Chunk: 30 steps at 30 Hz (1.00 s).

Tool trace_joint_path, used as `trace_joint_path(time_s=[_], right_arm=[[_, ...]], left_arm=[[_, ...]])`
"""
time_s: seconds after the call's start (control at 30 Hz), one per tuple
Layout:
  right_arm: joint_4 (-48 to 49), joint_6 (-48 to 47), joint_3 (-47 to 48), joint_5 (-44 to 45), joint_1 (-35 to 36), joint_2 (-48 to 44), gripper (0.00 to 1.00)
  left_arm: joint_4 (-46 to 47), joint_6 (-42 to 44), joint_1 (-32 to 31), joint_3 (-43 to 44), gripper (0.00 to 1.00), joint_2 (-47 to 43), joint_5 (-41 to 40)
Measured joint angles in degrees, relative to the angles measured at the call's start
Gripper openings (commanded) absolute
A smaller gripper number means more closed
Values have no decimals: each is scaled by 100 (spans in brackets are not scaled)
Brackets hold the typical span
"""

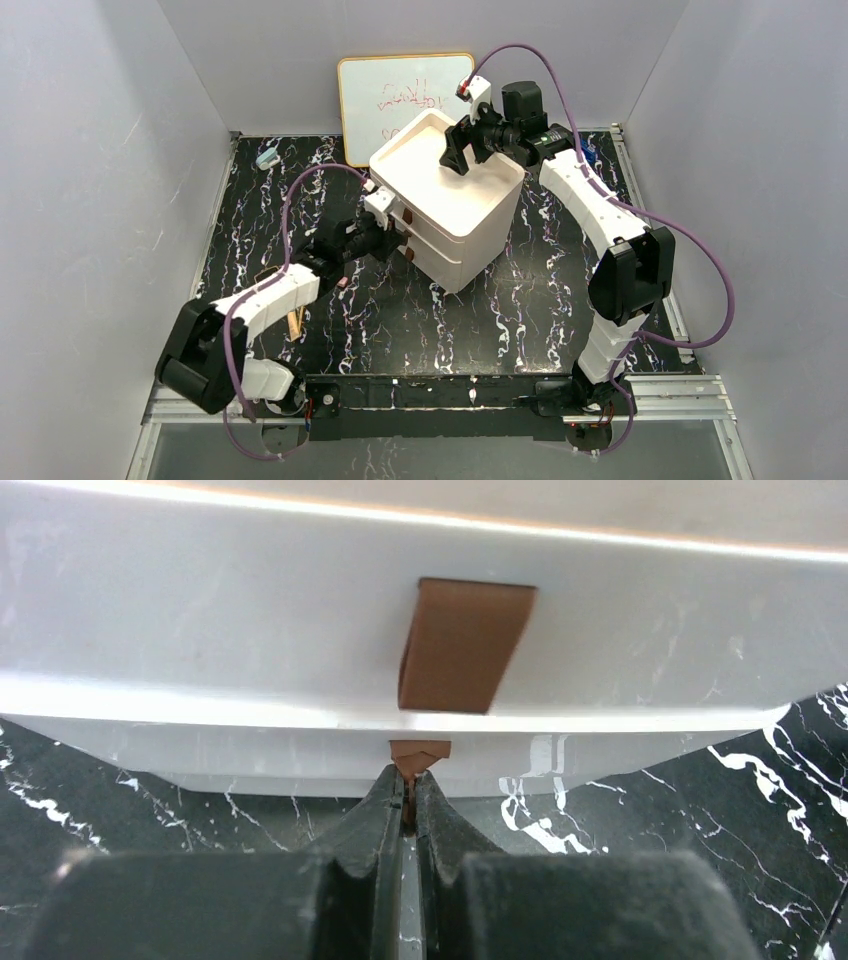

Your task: Organize the makeup

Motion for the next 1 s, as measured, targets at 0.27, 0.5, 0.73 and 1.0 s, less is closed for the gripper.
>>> trace_joint_path(time_s=[0.27, 0.5, 0.73, 1.0], right_arm=[[-190, 2, 186, -214, -37, 98, 100], [-275, -2, 249, -234, -42, 129, 100], [-275, -4, 249, -229, -42, 129, 100], [-278, -7, 249, -227, -42, 129, 100]], left_arm=[[-1137, 234, 7, -120, 0, -1185, -208], [-1908, 247, 9, -151, 0, -1853, -350], [-2855, 216, 9, -151, 0, -2417, -511], [-3919, 181, 9, -50, 54, -2625, -1040]])
